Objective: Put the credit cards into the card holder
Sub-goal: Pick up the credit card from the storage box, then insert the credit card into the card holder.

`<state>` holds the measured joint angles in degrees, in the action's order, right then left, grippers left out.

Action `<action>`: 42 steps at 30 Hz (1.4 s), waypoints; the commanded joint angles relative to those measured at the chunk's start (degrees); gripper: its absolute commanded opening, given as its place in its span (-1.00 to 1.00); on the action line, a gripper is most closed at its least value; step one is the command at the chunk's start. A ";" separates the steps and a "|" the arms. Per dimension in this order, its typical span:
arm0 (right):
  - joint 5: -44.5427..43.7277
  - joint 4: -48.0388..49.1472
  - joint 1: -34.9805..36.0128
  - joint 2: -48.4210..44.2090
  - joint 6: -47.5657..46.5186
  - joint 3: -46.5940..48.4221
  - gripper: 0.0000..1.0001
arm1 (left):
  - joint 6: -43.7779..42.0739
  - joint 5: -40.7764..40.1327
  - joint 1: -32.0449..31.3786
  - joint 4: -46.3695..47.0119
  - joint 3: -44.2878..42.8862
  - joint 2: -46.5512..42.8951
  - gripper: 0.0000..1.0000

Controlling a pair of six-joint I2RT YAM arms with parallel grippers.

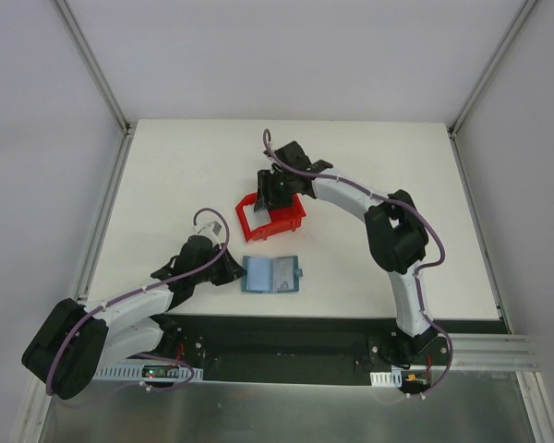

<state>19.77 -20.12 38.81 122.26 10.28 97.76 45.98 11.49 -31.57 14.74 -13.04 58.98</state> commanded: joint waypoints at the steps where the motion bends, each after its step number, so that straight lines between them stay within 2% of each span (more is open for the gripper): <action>1: -0.34 0.34 0.13 -3.87 -0.18 -0.20 -0.06 | -0.89 0.20 -0.68 1.69 -1.38 -0.09 -1.00; 3: -1.05 0.34 0.04 -4.31 -0.44 -0.37 -0.11 | -1.06 0.12 -0.68 1.69 -1.46 -0.01 -1.00; 8: -2.01 -0.18 -0.40 -4.66 -0.70 -0.20 -0.41 | -0.63 0.21 -0.68 2.13 -1.11 0.08 -1.00; 19: -8.42 -6.06 -0.57 -4.66 -6.06 3.66 -0.78 | -0.80 0.38 -0.68 2.22 -1.02 -0.09 -1.00; 22: -11.32 -7.82 -0.66 -5.18 -8.34 5.16 -0.99 | -0.71 0.47 -0.68 2.31 -1.02 -0.01 -1.00; 30: -14.41 -9.41 -0.66 -9.66 -11.60 4.99 -0.99 | -0.45 0.20 -0.68 2.31 0.03 -0.62 -1.00; 35: -13.88 -5.99 -0.66 -17.47 -10.37 -1.32 -0.99 | -0.10 -0.06 -0.60 2.31 0.64 -0.97 -1.00; 36: -13.36 -4.07 -0.66 -19.58 -7.85 -3.60 -0.99 | -0.10 -0.23 -0.68 2.31 0.82 -1.15 -1.00; 42: -7.74 12.79 -0.14 -35.13 7.53 -26.96 -0.99 | 0.08 -0.68 -0.68 2.66 1.79 -0.97 -1.00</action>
<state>7.81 -19.11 38.22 95.77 6.37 82.04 46.02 11.49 -31.57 15.81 -12.38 58.50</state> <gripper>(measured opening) 0.009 0.008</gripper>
